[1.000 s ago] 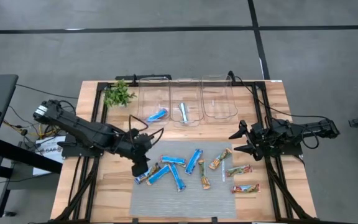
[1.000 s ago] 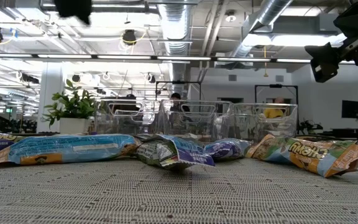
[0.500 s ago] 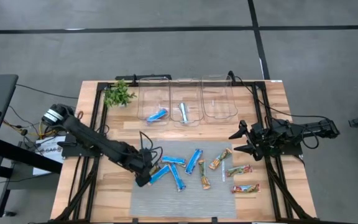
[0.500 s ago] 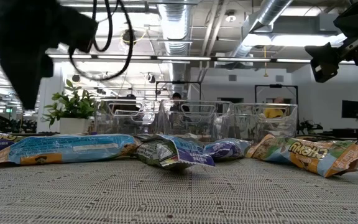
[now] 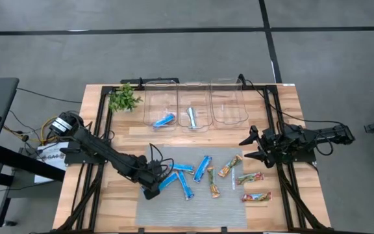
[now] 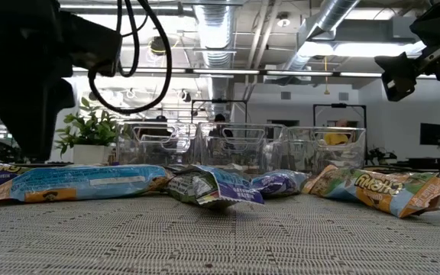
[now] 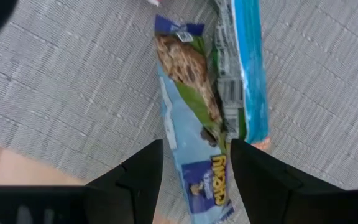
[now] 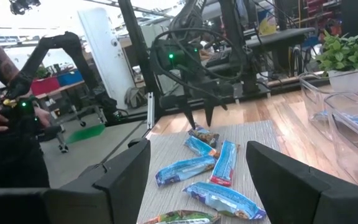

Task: Pick and place Granola Bars by type
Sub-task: Put the blue granola bar into the right transparent bin

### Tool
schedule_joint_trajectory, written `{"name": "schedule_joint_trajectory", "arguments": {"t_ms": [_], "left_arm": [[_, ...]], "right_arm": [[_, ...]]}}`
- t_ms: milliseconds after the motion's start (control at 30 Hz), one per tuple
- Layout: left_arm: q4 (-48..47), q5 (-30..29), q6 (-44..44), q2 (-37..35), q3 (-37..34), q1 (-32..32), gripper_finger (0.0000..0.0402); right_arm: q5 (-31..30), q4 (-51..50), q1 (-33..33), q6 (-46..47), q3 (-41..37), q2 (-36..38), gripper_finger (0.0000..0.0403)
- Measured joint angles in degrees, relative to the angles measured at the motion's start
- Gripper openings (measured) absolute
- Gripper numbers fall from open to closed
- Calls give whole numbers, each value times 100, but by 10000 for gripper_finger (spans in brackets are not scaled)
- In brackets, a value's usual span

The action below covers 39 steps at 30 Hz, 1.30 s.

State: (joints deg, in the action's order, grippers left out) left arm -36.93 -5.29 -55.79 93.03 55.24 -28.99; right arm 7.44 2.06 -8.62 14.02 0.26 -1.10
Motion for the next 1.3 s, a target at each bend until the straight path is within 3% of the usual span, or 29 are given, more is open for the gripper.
{"name": "schedule_joint_trajectory", "arguments": {"t_ms": [533, 1000, 1300], "left_arm": [[476, -214, 186, 466, -7, -31, 177], [543, -206, 203, 463, -4, -31, 25], [753, -110, 312, 369, 118, -28, 10]], "right_arm": [[0, -2, 1, 0, 1, 0, 260], [0, -2, 1, 0, 1, -1, 260], [0, -2, 0, 0, 1, -1, 260]]}}
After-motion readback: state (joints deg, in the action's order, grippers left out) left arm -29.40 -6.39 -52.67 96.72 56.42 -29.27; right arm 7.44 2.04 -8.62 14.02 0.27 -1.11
